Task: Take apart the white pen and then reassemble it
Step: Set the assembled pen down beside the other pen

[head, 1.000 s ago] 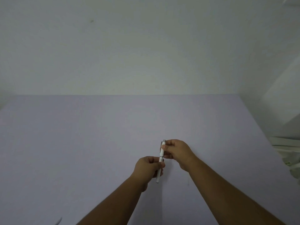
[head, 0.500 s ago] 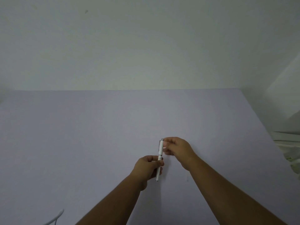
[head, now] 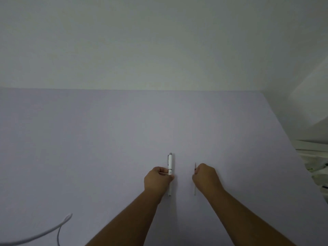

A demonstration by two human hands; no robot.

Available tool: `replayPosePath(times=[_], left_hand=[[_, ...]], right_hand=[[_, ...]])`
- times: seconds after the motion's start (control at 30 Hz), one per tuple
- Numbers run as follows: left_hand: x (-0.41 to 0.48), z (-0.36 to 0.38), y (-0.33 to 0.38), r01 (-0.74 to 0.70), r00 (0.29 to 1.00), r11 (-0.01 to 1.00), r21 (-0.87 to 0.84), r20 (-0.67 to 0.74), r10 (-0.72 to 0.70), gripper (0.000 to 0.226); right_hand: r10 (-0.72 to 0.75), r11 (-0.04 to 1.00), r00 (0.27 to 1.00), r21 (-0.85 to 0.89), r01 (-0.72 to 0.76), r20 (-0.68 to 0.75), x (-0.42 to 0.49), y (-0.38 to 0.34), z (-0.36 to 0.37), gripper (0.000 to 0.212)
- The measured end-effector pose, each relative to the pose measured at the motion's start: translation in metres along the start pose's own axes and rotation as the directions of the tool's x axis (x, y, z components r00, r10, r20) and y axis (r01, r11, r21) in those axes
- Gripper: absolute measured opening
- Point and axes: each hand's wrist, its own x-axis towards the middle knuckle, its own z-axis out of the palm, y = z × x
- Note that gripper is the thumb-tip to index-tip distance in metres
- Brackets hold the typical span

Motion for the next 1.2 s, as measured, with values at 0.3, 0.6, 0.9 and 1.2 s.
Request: replayPosePath(times=[0.3,0.6,0.9,1.2], left_hand=[[0.001,0.007,-0.002,0.004,0.999,0.995,0.099,-0.048,0.001,0.016],[0.003,0.010,0.001,-0.001,0.998,0.990,0.139,-0.058,0.009,0.021],[0.006,0.009,-0.003,-0.014,0.998,0.988,0.155,-0.054,0.022,0.015],[0.006,0.008,-0.003,-0.021,0.999,0.988,0.151,-0.044,0.028,0.017]], right_hand=[[-0.090,0.996,0.996,-0.009,0.090,0.011,-0.003,-0.016,0.020,0.019],[-0.072,0.997,0.997,0.032,0.071,0.014,-0.001,-0.021,0.023,0.018],[-0.069,0.994,0.998,0.087,0.068,0.011,-0.006,-0.021,0.024,0.009],[-0.068,0.991,0.998,0.112,0.068,-0.002,-0.007,-0.019,0.026,0.018]])
